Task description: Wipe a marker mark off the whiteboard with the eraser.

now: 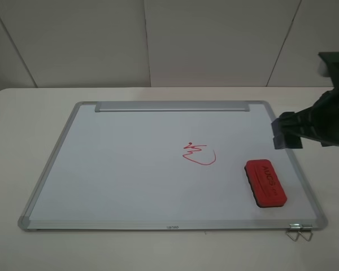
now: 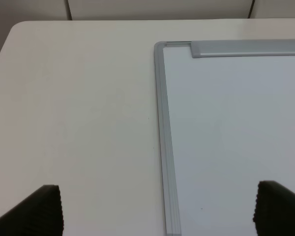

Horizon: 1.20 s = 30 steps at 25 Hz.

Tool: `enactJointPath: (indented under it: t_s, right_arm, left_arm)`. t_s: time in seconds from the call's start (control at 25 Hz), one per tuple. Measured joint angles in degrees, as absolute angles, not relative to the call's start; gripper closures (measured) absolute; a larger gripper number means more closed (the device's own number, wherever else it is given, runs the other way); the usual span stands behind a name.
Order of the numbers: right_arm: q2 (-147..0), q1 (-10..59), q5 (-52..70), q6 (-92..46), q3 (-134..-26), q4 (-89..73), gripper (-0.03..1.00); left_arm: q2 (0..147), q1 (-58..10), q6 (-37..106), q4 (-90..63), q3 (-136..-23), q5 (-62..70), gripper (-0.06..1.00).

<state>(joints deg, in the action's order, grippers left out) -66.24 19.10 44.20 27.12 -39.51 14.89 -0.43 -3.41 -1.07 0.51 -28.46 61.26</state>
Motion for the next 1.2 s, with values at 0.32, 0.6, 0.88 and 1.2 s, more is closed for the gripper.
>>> enactJointPath:
  t_s: [0.32,0.6,0.88,1.2]
  right_arm:
    - [-37.01,13.95,56.95,21.96,-39.51,13.28,0.23]
    - [-14.87,13.95,61.58,16.81,-39.51,11.18,0.23]
    - [-7.64,13.95,65.9,5.22,-39.51,3.79,0.23]
    - [-6.55,13.95,66.07,4.52,-36.03,3.3,0.23]
  left_arm:
    - [-0.43,-3.41,-1.07,0.51,-28.46,61.26,0.17]
    - [-0.43,-3.41,-1.07,0.51,-28.46,61.26,0.17]
    - [-0.43,-3.41,-1.07,0.51,-28.46,61.26,0.17]
    - [-0.43,-3.41,-1.07,0.51,-28.46,61.26,0.17]
